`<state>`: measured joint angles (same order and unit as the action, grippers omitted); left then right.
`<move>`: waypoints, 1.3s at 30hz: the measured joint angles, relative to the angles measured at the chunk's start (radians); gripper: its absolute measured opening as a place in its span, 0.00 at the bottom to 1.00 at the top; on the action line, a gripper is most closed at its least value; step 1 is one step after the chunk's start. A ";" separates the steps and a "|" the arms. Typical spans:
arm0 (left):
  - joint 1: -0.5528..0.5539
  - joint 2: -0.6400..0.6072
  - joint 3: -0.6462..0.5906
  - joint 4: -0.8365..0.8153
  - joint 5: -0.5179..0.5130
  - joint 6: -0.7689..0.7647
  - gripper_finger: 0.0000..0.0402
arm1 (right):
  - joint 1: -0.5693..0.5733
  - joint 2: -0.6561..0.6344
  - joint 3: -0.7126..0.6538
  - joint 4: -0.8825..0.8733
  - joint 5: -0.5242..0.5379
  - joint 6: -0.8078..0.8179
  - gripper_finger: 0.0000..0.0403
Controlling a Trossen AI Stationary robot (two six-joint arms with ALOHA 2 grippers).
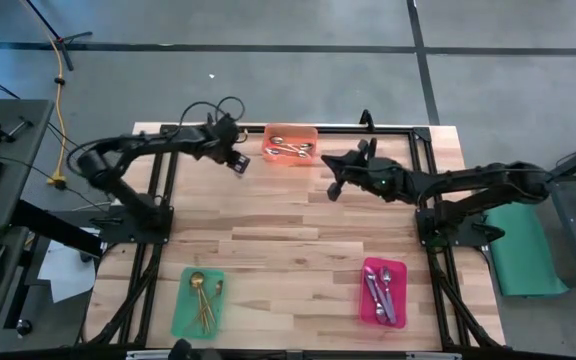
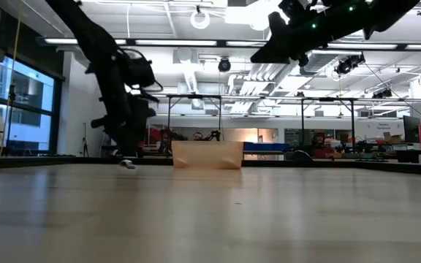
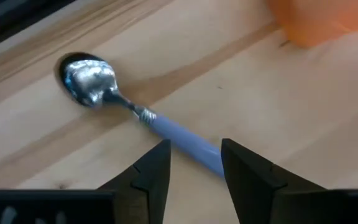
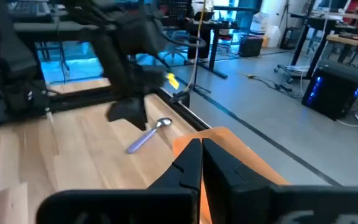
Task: Sort silverware by color (type)
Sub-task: Put the violet spoon into the bin
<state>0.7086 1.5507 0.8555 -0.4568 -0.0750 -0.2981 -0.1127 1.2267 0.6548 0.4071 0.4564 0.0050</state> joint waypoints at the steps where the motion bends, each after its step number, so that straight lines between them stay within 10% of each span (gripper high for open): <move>1: 0.009 0.026 0.013 0.002 0.001 0.012 0.34 | 0.003 0.001 0.000 0.001 0.000 -0.007 0.00; 27: 0.020 0.157 0.065 -0.293 -0.029 0.191 0.32 | 0.011 0.002 0.000 0.004 -0.003 -0.010 0.00; 39: -0.064 0.143 0.060 -0.451 -0.008 0.309 0.04 | 0.030 0.002 0.000 0.001 -0.003 -0.012 0.00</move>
<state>0.6447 1.6935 0.9156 -0.9080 -0.0833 0.0105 -0.0824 1.2285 0.6548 0.4080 0.4538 -0.0074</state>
